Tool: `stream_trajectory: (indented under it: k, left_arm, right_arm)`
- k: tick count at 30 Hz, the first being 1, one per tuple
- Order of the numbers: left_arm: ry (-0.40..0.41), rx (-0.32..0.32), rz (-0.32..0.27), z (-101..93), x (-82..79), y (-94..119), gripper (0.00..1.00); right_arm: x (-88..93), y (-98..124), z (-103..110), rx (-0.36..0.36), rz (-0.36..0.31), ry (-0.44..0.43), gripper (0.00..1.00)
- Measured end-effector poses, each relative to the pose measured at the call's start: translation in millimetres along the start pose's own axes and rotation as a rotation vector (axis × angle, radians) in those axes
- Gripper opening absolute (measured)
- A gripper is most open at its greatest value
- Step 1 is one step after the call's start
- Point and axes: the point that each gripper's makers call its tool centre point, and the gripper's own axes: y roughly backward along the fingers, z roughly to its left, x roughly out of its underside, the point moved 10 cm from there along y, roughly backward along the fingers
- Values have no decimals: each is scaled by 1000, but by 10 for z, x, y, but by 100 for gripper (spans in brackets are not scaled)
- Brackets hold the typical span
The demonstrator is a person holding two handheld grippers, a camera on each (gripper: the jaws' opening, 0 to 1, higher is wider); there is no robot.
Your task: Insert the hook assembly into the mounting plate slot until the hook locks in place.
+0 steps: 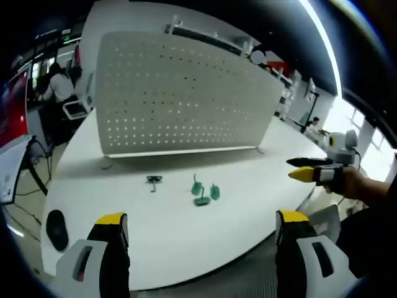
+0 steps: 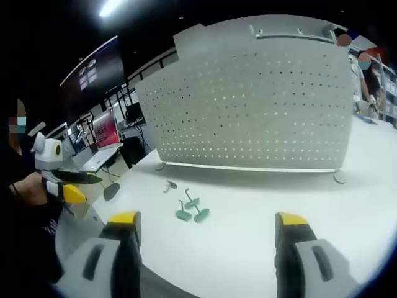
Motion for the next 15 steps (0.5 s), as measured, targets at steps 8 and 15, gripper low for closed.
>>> stream_trajectory:
  k: [8, 15]
  left_arm:
    - [31, -12, 21, 60, 75, 46, 100]
    - [27, -15, 19, 59, 66, 57, 100]
  right_arm:
    - [89, -47, 84, -21, 28, -5, 84]
    - [85, -60, 66, -32, 45, 13, 84]
